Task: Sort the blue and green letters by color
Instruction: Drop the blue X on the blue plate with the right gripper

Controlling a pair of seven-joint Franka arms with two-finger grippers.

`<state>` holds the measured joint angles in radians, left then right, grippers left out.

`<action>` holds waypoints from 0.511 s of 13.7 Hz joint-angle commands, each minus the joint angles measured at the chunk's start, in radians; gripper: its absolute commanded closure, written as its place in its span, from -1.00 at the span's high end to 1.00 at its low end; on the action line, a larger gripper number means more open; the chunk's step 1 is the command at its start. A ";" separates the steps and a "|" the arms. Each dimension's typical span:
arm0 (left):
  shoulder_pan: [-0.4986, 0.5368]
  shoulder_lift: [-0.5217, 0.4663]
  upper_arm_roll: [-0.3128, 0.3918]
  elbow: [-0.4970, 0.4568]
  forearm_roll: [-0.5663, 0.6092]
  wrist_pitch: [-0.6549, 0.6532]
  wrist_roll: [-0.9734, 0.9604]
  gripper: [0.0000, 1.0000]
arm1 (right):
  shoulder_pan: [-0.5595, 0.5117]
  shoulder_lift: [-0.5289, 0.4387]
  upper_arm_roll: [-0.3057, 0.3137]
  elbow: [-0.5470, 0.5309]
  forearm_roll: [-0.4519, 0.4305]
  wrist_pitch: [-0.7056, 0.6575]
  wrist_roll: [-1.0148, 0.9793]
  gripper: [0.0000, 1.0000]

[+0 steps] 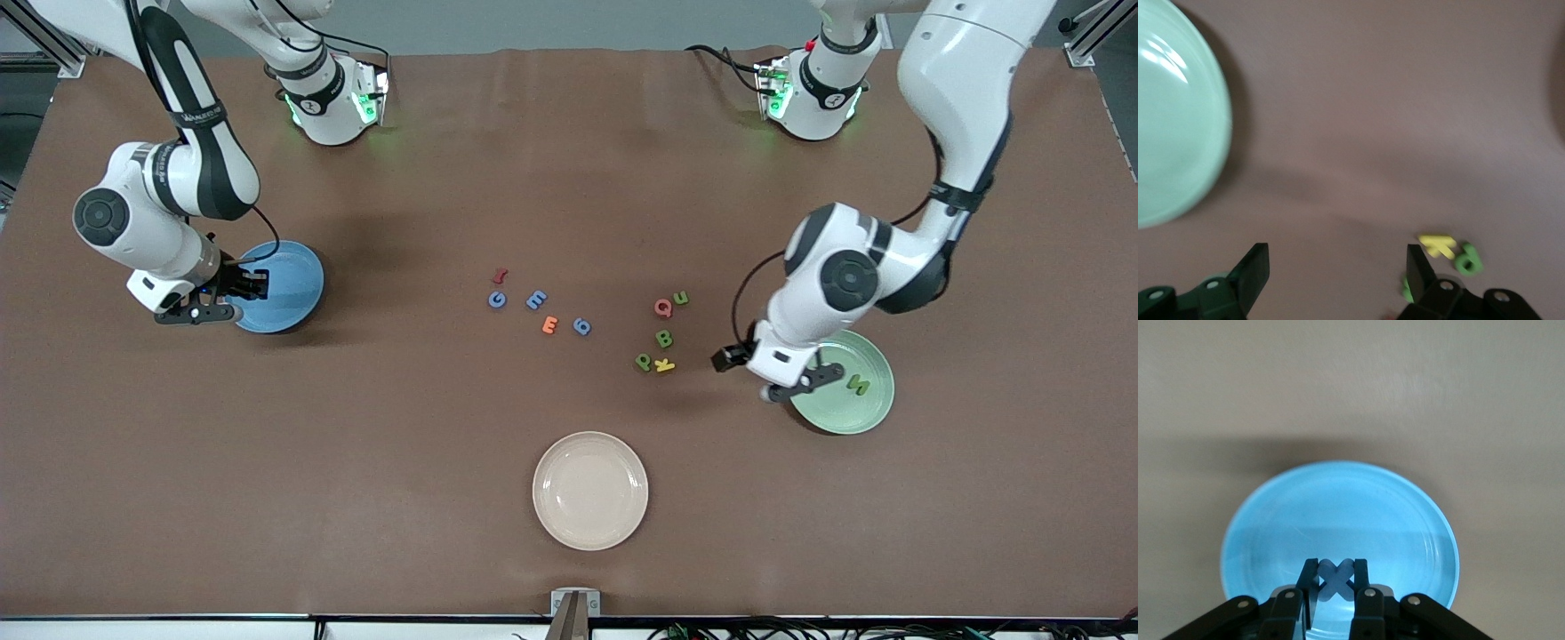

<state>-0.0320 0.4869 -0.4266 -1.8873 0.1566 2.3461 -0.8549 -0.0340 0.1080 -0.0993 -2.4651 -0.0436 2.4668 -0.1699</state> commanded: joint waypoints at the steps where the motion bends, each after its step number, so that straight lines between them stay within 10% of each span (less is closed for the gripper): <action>1: -0.057 0.010 0.005 0.000 0.021 0.001 -0.122 0.53 | -0.024 -0.037 0.023 -0.083 -0.007 0.058 -0.014 -0.96; 4: -0.137 0.067 0.014 0.022 0.044 0.004 -0.232 0.36 | -0.026 -0.034 0.023 -0.115 -0.007 0.096 -0.014 -0.91; 5: -0.140 0.087 0.012 0.037 0.064 0.004 -0.259 0.24 | -0.026 -0.031 0.023 -0.115 -0.007 0.096 -0.014 -0.57; 7: -0.164 0.126 0.012 0.059 0.101 0.004 -0.308 0.17 | -0.024 -0.030 0.023 -0.112 -0.007 0.093 -0.013 0.99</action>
<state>-0.1756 0.5674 -0.4223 -1.8736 0.2167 2.3520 -1.1158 -0.0401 0.1078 -0.0902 -2.5461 -0.0447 2.5432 -0.1722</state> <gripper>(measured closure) 0.374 0.683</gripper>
